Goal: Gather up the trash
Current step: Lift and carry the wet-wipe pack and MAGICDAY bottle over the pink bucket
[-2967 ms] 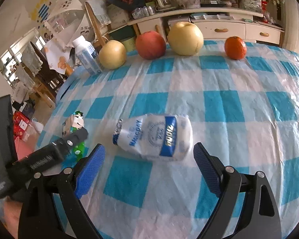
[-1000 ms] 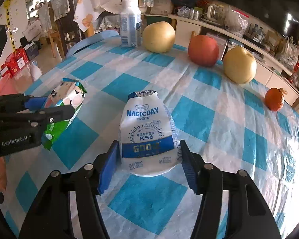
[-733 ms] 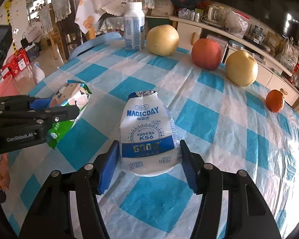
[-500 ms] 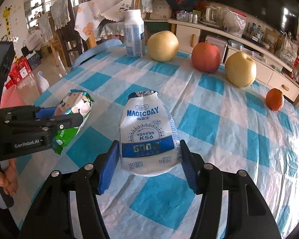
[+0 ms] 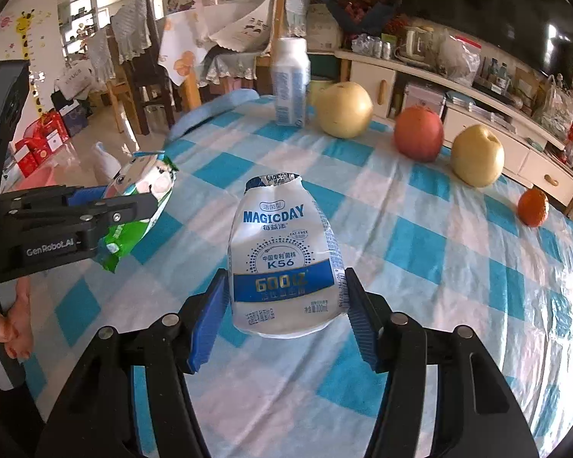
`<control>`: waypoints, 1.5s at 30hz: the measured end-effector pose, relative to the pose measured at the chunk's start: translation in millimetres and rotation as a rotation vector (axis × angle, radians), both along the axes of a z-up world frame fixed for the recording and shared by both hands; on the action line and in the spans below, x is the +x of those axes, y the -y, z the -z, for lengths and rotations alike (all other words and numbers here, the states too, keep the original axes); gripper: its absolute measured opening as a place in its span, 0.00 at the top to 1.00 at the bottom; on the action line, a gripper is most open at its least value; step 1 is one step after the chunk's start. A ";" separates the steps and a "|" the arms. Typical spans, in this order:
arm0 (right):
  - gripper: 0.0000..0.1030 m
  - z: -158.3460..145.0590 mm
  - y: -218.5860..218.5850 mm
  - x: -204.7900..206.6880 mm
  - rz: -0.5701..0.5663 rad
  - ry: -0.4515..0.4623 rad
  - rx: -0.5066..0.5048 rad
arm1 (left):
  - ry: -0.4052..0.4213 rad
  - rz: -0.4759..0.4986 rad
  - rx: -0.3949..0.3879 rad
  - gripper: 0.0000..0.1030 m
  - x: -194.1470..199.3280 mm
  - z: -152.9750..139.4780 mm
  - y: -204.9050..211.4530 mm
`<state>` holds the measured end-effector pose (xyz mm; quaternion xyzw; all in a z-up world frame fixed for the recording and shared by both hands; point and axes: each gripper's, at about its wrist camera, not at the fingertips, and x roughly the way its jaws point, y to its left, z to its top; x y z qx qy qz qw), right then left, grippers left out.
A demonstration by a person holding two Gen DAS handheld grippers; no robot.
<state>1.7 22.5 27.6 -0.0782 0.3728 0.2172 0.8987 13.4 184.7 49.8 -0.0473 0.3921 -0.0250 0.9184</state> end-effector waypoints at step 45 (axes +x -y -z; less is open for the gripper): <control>0.42 -21.0 -194.3 -88.5 -0.236 0.026 0.049 | 0.156 -0.422 0.097 0.54 -81.7 -51.1 -191.9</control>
